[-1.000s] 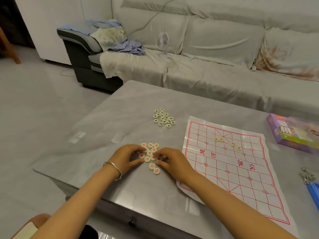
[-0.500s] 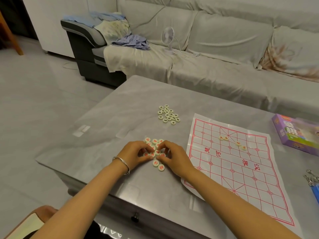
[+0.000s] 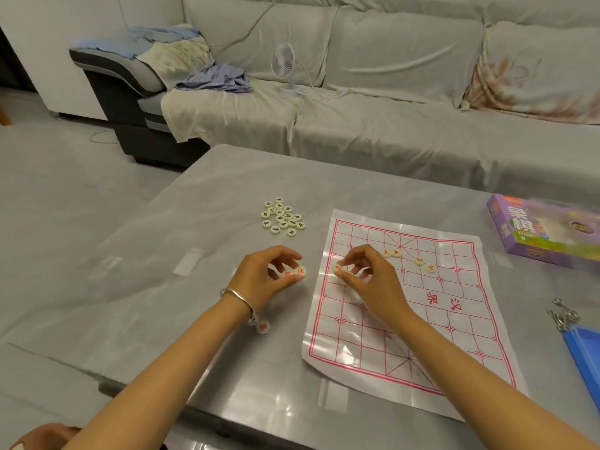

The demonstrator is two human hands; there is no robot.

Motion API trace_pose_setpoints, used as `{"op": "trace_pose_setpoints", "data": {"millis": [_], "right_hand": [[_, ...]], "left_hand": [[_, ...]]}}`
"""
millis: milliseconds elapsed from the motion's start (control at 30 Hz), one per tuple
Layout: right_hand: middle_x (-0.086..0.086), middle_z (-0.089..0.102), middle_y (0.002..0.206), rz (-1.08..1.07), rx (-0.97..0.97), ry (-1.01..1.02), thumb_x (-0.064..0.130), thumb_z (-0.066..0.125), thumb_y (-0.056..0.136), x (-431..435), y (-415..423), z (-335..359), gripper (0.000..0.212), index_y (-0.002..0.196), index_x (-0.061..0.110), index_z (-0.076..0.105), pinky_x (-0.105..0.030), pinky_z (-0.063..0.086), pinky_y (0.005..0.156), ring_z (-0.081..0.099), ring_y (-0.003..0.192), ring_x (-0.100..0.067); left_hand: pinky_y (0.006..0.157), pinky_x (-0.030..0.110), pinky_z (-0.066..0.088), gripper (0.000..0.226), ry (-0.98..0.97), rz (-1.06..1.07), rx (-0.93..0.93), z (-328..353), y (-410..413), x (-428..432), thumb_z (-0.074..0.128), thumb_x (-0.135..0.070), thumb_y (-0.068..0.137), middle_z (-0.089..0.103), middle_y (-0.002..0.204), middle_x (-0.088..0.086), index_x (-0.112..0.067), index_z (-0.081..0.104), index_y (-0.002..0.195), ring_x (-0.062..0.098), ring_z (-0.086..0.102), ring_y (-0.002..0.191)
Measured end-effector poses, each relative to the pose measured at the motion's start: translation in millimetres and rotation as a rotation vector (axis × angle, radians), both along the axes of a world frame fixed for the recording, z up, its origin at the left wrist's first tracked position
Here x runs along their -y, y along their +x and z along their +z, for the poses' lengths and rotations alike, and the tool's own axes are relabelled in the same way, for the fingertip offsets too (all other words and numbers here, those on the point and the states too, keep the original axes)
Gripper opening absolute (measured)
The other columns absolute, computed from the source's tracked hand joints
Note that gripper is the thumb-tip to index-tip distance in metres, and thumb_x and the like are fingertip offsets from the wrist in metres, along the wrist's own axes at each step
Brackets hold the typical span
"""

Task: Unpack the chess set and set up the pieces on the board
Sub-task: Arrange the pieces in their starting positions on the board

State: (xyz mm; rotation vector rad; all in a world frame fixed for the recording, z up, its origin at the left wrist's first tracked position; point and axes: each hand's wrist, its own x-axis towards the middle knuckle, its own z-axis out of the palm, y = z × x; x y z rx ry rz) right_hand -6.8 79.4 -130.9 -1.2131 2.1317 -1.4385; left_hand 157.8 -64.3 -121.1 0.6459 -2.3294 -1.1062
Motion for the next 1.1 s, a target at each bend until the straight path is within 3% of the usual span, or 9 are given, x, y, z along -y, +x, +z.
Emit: {"op": "trace_pose_setpoints", "data": {"millis": [233,400,533,767,900,1000,1100], "right_hand": [[0.005,0.063,0.093,-0.280,-0.037,0.056,0.018,0.069,0.083,-47.5,-107.5,4.5,0.013,0.092,0.018,0.060,-0.013,0.042,0.068,0.055,0.079,-0.010],[0.009,0.061,0.089,-0.335,-0.063,0.138,0.022,0.069,0.083,-30.9,-151.5,-6.2,0.012,0.091,0.021,0.059,-0.013,0.043,0.064,0.057,0.078,-0.009],[0.009,0.063,0.089,-0.339,-0.060,0.220,0.024,0.071,0.081,-22.7,-163.1,-23.5,0.013,0.091,0.022,0.062,-0.024,0.052,0.077,0.057,0.079,-0.008],[0.009,0.056,0.109,-0.365,-0.024,0.177,0.025,0.068,0.085,-32.6,-140.1,-6.8,0.026,0.108,0.024,0.057,-0.007,0.038,0.066,0.051,0.096,-0.007],[0.010,0.058,0.107,-0.242,0.073,0.049,0.015,0.070,0.082,-40.1,-92.2,16.1,0.023,0.101,0.023,0.059,-0.009,0.041,0.076,0.052,0.100,-0.006],[0.011,0.057,0.111,-0.057,0.114,0.073,0.016,0.070,0.082,-33.5,-42.1,20.3,0.024,0.101,0.025,0.060,-0.009,0.040,0.083,0.052,0.103,-0.004],[0.016,0.054,0.120,0.120,0.046,0.186,0.022,0.069,0.083,-15.4,6.6,10.4,0.030,0.110,0.029,0.059,-0.016,0.034,0.095,0.046,0.108,0.001]], "left_hand": [[0.071,0.015,0.050,0.027,0.031,-0.107,0.036,0.1,-130.0,-33.6,0.073,-0.023,0.076,0.065,0.091,-0.007,-0.023,0.063,0.102,0.010,0.058,0.079],[0.071,0.016,0.048,0.030,-0.031,-0.231,0.124,-5.6,-179.3,-52.9,0.075,-0.025,0.075,0.065,0.092,-0.008,-0.023,0.064,0.102,0.010,0.057,0.080],[0.074,0.016,0.044,0.028,-0.090,-0.228,0.233,-22.3,-189.6,-62.8,0.071,-0.031,0.079,0.064,0.096,-0.008,-0.024,0.065,0.105,0.007,0.052,0.080],[0.074,0.016,0.046,0.027,0.006,-0.225,0.147,-18.1,-167.7,-57.6,0.073,-0.028,0.076,0.060,0.096,-0.010,-0.025,0.062,0.100,0.008,0.053,0.083],[0.076,0.015,0.044,0.023,-0.036,-0.158,0.117,-4.8,-108.1,-26.7,0.072,-0.027,0.076,0.062,0.098,-0.011,-0.029,0.062,0.096,0.004,0.054,0.086],[0.091,0.025,0.043,0.027,-0.180,-0.049,0.240,-5.3,-48.4,9.7,0.066,-0.030,0.082,0.062,0.111,-0.005,-0.027,0.062,0.109,0.013,0.054,0.101],[0.109,0.032,0.026,0.042,-0.288,-0.003,0.472,-15.5,3.1,38.7,0.050,-0.035,0.092,0.047,0.138,0.003,-0.020,0.049,0.131,0.023,0.039,0.129]]}}
